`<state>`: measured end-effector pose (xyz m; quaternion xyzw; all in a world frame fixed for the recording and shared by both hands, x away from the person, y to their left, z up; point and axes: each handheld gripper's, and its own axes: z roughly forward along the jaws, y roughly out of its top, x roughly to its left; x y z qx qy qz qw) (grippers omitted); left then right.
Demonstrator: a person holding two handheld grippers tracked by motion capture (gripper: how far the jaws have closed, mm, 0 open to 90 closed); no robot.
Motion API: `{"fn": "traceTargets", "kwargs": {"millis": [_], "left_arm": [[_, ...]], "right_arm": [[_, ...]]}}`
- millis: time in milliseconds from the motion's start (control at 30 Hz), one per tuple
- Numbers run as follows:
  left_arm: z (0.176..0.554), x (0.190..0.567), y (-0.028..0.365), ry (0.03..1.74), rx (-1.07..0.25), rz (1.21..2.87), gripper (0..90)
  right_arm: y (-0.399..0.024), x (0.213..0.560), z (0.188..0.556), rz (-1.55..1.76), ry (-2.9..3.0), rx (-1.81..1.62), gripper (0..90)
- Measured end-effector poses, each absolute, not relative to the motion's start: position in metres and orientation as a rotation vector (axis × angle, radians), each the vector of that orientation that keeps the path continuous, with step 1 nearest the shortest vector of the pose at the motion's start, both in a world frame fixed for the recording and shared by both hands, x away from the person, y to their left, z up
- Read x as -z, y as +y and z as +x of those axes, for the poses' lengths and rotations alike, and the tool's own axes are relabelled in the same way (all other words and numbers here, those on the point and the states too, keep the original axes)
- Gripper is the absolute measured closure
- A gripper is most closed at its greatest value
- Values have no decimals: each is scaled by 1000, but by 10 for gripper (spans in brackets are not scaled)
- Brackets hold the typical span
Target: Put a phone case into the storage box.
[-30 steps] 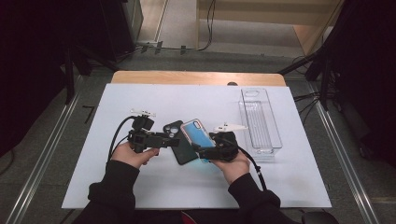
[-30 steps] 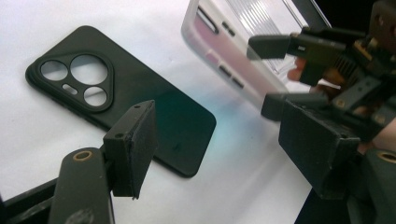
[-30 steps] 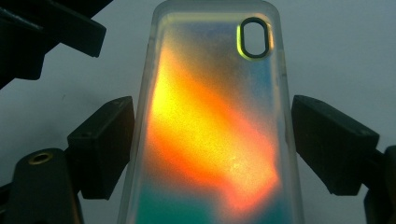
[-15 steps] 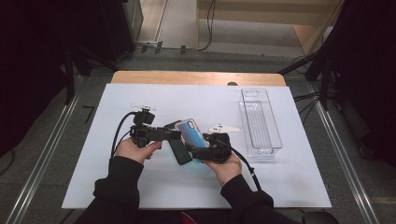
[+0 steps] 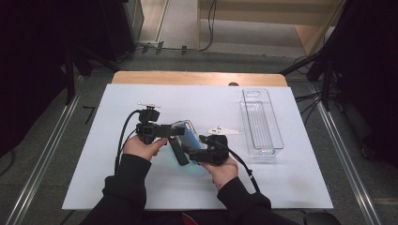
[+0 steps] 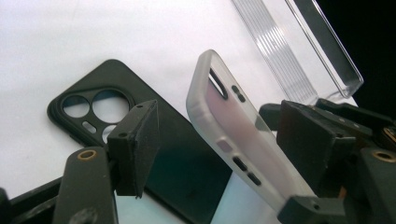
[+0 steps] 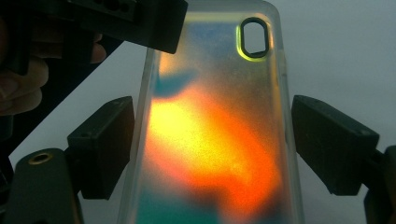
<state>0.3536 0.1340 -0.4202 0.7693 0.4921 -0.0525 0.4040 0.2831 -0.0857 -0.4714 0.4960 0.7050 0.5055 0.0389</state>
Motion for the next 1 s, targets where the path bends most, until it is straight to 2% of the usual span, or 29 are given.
{"fn": "traceTargets", "kwargs": {"millis": [133,300,333,400,500,533,667,1000], "left_arm": [[355,424,130,1250,134,1937,319],[356,427,128,1272,165,1904,401],[356,427,127,1274,165,1895,464],[357,428,127,1286,191,1871,532],[359,431,129,1272,281,1808,662],[359,431,129,1272,281,1808,665],[360,433,133,1271,322,1753,798],[358,430,133,1272,355,1721,843]], "right_arm": [[-85,470,282,1506,2149,-1561,149],[-84,468,281,1503,2123,-1580,150],[-84,468,280,1494,2116,-1583,150],[-84,468,280,1486,2115,-1580,149],[-82,469,280,1483,2100,-1596,149],[-81,470,280,1482,2100,-1597,149],[-79,472,281,1463,2097,-1600,149],[-76,472,281,1388,2101,-1559,141]]}}
